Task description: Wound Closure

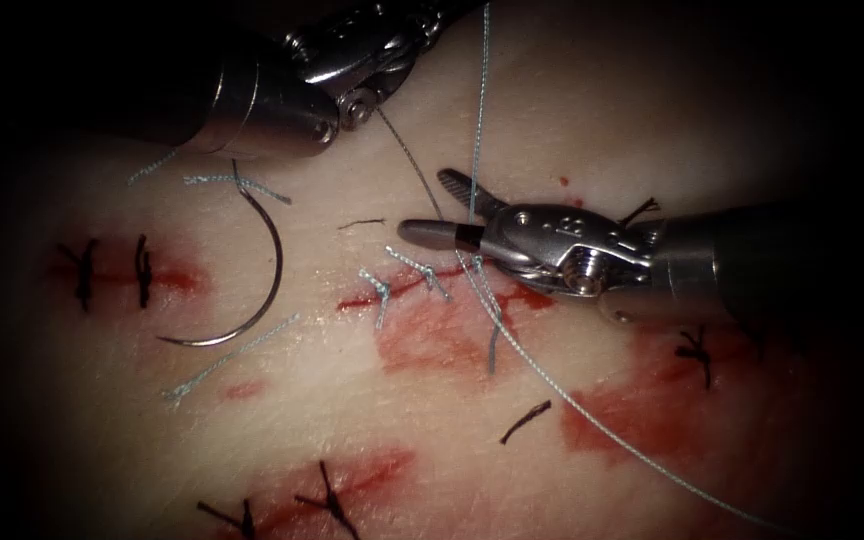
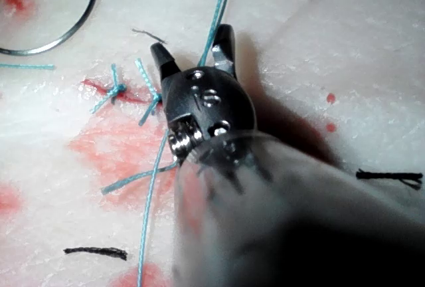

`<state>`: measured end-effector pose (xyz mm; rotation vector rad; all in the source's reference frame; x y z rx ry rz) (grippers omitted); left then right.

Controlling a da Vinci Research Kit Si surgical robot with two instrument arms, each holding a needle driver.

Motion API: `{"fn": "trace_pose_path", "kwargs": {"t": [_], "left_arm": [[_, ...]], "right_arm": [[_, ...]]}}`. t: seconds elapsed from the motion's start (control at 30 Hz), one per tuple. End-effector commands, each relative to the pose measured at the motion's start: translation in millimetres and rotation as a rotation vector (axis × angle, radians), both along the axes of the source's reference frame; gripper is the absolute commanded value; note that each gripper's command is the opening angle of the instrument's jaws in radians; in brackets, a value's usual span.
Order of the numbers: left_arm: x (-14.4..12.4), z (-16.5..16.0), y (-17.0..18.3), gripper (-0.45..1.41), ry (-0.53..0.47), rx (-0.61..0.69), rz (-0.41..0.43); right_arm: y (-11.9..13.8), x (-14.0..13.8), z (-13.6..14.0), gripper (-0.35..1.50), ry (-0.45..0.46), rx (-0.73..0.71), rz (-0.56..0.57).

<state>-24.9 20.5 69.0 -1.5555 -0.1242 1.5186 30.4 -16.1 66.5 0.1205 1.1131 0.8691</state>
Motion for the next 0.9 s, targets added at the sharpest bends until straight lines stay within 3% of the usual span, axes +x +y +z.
{"fn": "trace_pose_path", "kwargs": {"t": [0.03,0.47,0.7,0.77,0.9], "left_arm": [[-0.5,0.5,0.0,-0.45,-0.001,0.0,0.0],[-0.4,0.4,0.0,-0.45,0.0,0.001,-0.002],[-0.4,0.4,-0.1,-0.45,0.0,0.0,-0.002],[-0.4,0.4,-0.1,-0.45,0.0,0.0,-0.002],[-0.5,0.4,-0.1,-0.45,0.0,0.0,-0.002]], "right_arm": [[-0.2,1.0,0.4,1.31,0.001,-0.002,0.001],[-0.4,1.9,1.0,1.28,0.015,-0.018,0.015],[0.0,1.8,0.8,1.11,0.044,-0.024,0.032],[0.0,1.8,0.8,0.81,0.047,-0.026,0.032],[0.0,1.5,0.9,-0.35,0.065,-0.023,0.009]]}}
